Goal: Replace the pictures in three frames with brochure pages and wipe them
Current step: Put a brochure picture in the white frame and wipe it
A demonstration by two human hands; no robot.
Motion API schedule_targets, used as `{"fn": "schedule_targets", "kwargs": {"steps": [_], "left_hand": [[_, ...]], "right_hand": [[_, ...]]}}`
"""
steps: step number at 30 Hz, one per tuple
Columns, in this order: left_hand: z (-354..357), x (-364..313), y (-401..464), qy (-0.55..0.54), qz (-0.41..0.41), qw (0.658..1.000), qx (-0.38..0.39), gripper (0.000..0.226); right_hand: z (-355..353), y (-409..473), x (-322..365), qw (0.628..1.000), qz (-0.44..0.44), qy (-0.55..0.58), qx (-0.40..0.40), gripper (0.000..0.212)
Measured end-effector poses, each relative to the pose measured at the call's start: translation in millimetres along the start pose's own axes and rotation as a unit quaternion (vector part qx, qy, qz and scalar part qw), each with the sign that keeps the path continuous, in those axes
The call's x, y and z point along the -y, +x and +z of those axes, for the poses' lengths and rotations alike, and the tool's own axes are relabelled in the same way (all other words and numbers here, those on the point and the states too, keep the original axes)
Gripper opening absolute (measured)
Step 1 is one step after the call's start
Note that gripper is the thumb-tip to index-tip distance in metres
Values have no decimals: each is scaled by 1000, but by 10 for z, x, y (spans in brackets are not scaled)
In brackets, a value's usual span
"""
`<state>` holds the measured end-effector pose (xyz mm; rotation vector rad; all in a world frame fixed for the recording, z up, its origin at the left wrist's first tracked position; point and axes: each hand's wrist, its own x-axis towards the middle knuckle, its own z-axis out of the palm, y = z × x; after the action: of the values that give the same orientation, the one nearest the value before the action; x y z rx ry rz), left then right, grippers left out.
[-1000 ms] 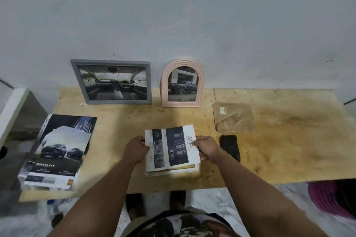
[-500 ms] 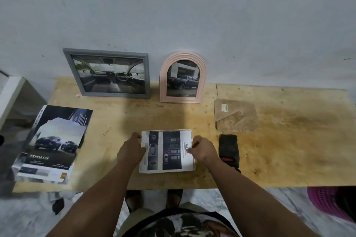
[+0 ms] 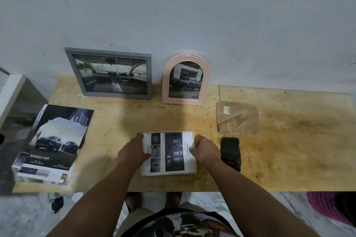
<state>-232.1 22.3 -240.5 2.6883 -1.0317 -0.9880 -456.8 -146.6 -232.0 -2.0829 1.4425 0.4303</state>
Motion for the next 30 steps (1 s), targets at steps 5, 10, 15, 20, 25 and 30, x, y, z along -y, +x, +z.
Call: {"fn": "schedule_targets", "kwargs": {"steps": [5, 10, 15, 20, 25, 30], "left_hand": [[28, 18, 4, 29, 18, 999, 3, 70], [38, 36, -21, 95, 68, 992, -37, 59], [60, 46, -38, 172, 129, 977, -15, 61], [46, -13, -20, 194, 112, 974, 3, 64], [40, 8, -20, 157, 108, 982, 2, 58], [29, 95, -10, 127, 98, 987, -11, 50]], "right_hand": [[-2, 6, 19, 1000, -4, 3, -4, 27], [27, -31, 11, 996, -80, -26, -38, 42], [98, -21, -17, 993, -101, -65, -6, 46], [120, 19, 13, 995, -85, -57, -1, 48], [122, 44, 44, 996, -73, -46, 3, 49], [92, 34, -35, 996, -86, -27, -7, 43]]}}
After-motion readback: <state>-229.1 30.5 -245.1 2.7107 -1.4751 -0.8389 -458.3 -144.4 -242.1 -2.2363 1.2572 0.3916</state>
